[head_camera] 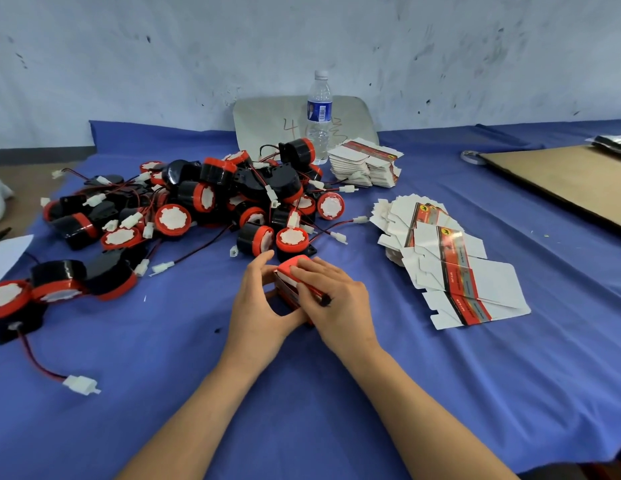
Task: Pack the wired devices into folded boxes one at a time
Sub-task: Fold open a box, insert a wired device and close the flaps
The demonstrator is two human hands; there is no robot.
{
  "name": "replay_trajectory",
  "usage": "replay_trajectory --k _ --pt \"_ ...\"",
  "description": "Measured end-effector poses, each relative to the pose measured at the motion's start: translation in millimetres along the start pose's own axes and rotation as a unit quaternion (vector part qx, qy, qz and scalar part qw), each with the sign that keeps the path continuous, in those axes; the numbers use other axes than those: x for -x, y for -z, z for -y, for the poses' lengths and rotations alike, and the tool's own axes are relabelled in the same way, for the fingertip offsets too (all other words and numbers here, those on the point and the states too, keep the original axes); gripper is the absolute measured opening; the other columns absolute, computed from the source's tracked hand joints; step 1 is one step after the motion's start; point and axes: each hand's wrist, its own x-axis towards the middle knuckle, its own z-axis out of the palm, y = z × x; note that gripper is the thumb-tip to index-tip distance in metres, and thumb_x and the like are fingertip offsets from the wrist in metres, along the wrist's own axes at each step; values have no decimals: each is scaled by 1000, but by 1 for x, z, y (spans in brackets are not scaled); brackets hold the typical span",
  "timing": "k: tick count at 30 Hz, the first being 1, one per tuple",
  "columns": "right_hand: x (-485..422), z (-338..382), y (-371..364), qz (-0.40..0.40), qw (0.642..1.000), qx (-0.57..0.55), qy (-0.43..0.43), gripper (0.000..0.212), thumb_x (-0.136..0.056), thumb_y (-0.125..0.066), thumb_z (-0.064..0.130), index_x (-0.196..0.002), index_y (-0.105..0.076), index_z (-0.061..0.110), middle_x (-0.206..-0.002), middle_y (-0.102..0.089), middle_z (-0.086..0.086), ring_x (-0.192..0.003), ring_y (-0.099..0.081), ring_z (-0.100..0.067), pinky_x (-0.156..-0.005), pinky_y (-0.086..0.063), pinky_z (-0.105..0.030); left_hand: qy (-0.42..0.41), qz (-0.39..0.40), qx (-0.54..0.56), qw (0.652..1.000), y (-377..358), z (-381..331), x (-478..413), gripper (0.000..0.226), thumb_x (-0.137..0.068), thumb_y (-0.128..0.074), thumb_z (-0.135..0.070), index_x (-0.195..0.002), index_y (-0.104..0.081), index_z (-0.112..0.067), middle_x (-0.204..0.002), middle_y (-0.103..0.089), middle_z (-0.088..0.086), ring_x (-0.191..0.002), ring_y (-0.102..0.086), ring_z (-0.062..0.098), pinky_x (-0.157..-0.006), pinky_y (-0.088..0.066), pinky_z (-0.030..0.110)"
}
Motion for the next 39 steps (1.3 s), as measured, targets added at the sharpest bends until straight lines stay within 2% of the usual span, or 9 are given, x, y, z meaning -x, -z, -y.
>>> replay_trajectory --k 4,7,12,16,21,26,29,33,39 --pt "-1 1 2 58 998 18 -11 25 -91 -65 19 -114 -72 24 -123 -66 8 -128 -51 -15 -108 -37 -36 -12 -2 -29 999 -1 0 1 85 -66 -86 -19 -136 -39 -31 -126 -54 -7 -112 -54 6 -87 -42 8" --pt "-2 -1 5 129 991 36 -24 32 -95 -57 21 -126 -64 28 -136 -56 13 -140 -34 -9 -120 -11 -48 -37 -7 -59 998 -1 -2 3 68 -69 -82 -18 -124 -46 -35 -122 -51 -7 -104 -53 0 -81 -40 3" --pt "-2 -2 7 177 983 37 -18 54 -85 -35 25 -136 -55 28 -147 -39 20 -144 -2 3 -119 12 -46 -41 -7 -82 996 1 -2 2 53 -72 -81 -12 -117 -56 -21 -119 -49 -1 -103 -55 13 -84 -47 17" --pt "1 -2 7 189 978 86 15 58 -85 -34 28 -141 -48 29 -153 -30 21 -147 10 -4 -117 17 -48 -43 18 -121 992 3 0 0 57 -72 -81 -8 -121 -52 -14 -133 -46 0 -110 -49 12 -84 -39 4" --pt "3 -7 11 226 964 135 36 60 -88 -39 26 -148 -37 32 -157 -20 22 -143 19 -2 -117 16 -49 -42 49 -118 991 6 -3 0 65 -71 -82 -3 -125 -49 -16 -135 -40 -13 -117 -54 21 -95 -49 36" --pt "9 -16 12 187 974 110 61 52 -94 -53 25 -145 -42 30 -156 -13 21 -148 12 -12 -120 3 -43 -74 34 -130 988 9 -3 -1 50 -71 -80 0 -113 -57 -13 -122 -48 -8 -104 -57 16 -87 -50 25" --pt "10 -21 14 117 991 62 5 52 -91 -64 23 -141 -49 24 -158 -20 10 -147 -17 -18 -117 -22 -32 -107 -18 -107 988 12 -4 -4 26 -77 -76 4 -93 -63 -12 -101 -54 -1 -83 -62 7 -76 -49 14" --pt "5 -25 19 103 991 -14 -89 60 -84 -74 20 -139 -50 22 -137 -42 6 -125 -45 -11 -102 -44 -30 -131 -28 -117 984 12 -4 -4 24 -79 -74 3 -82 -59 -16 -96 -52 -5 -80 -58 1 -69 -43 5" --pt "6 -21 16 112 991 23 -71 56 -82 -76 30 -133 -57 19 -125 -49 11 -118 -48 -13 -101 -41 -25 -116 67 -186 973 12 1 -4 51 -91 -63 -9 -138 -52 -25 -139 -44 -20 -115 -48 12 -94 -33 16"
